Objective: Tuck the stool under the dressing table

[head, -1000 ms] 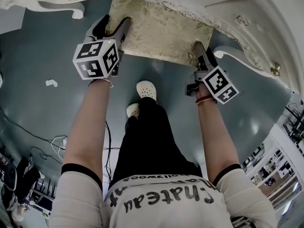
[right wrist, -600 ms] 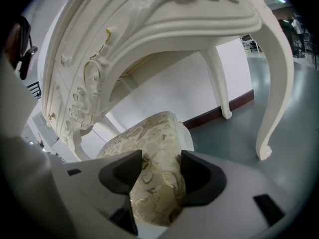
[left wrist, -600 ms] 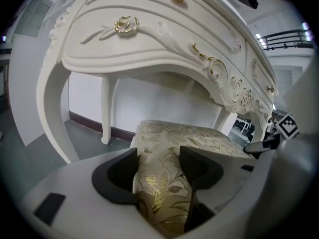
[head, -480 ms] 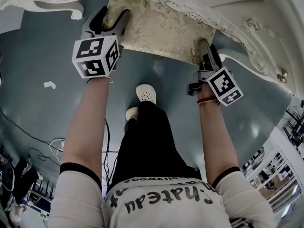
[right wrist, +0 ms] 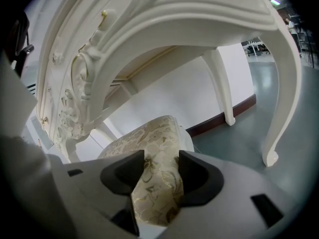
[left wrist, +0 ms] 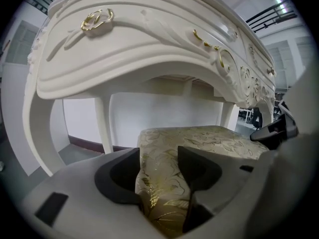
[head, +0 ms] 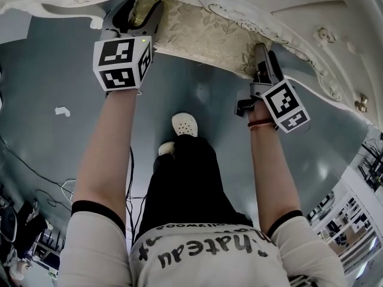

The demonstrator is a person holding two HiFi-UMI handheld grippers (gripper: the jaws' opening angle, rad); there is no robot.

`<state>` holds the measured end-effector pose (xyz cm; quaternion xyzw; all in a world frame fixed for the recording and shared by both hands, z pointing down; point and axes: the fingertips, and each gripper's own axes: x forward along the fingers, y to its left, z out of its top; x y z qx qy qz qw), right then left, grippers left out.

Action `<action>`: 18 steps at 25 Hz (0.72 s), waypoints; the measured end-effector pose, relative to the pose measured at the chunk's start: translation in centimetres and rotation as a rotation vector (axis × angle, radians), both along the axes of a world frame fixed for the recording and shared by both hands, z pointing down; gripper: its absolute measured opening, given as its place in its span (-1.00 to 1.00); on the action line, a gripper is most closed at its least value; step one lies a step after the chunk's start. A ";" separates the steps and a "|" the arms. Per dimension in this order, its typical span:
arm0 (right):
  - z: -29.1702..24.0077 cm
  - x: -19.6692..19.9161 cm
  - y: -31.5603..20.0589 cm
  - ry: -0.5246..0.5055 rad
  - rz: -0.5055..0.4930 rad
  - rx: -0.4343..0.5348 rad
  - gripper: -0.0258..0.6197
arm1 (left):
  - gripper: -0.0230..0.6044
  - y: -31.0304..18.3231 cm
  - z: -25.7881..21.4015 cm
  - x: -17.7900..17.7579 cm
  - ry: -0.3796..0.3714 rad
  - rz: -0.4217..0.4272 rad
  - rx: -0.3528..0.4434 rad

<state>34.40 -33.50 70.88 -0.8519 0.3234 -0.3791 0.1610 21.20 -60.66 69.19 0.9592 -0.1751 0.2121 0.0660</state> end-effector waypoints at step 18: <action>-2.1 3.8 -4.5 0.398 -0.061 -0.016 -0.69 | -0.27 -3.5 -0.9 4.4 0.075 0.030 0.191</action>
